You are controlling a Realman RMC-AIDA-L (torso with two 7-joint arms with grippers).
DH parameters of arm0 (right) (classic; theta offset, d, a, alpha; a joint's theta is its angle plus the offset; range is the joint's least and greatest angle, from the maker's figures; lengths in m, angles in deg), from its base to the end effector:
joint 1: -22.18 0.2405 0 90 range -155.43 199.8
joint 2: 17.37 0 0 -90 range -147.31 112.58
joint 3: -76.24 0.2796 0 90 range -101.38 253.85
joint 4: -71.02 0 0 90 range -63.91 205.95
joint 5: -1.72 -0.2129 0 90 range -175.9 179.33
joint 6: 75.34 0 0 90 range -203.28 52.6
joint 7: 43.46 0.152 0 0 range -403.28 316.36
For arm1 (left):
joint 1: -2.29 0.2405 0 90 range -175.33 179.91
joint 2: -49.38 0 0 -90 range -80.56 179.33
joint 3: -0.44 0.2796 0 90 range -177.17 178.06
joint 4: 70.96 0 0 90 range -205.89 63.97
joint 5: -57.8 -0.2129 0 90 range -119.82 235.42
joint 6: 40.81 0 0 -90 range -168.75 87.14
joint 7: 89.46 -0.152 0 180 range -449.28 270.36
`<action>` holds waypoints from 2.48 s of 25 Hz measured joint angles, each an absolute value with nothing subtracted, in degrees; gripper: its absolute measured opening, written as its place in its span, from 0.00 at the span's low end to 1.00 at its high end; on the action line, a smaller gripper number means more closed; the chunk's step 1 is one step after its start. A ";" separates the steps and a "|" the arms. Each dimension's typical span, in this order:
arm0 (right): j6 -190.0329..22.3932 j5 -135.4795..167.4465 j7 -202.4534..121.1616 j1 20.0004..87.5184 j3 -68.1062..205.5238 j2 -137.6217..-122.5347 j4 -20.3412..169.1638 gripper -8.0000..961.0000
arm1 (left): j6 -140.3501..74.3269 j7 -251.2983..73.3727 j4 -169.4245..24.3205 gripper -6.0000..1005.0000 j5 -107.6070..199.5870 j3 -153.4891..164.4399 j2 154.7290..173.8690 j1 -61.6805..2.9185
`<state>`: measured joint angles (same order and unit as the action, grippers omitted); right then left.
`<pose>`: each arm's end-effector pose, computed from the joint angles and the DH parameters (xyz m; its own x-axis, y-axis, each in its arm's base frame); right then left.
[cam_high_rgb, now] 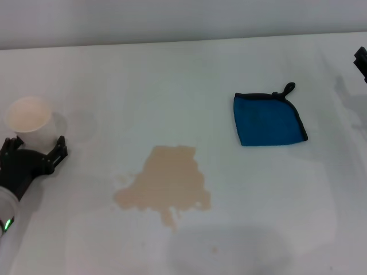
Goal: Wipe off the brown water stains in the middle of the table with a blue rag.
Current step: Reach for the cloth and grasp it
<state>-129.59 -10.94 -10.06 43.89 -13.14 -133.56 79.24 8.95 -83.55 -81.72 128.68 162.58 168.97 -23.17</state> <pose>0.4196 0.3414 0.0187 0.4279 -0.0963 -0.8987 -0.8922 0.1138 -0.4370 -0.3710 0.3246 -0.0947 0.7598 0.3034 0.5750 0.6472 -0.2694 -0.7131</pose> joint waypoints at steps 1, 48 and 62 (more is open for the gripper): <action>-129.83 -10.95 -10.06 43.87 -13.15 -133.55 79.18 0.90 | 9.84 -83.61 -81.94 0.89 128.65 162.59 168.96 -22.55; -133.34 52.17 44.12 57.48 -26.37 -120.75 94.87 0.86 | 41.72 -71.65 -86.25 0.89 130.07 162.59 168.67 -7.45; -131.01 93.06 77.57 73.04 -26.17 -117.19 97.55 0.84 | 41.41 -71.55 -86.25 0.89 131.49 162.60 168.70 -7.34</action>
<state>-131.01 93.06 77.57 73.04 -26.17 -117.19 97.55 41.41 -71.55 -86.25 131.49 162.60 168.70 -7.34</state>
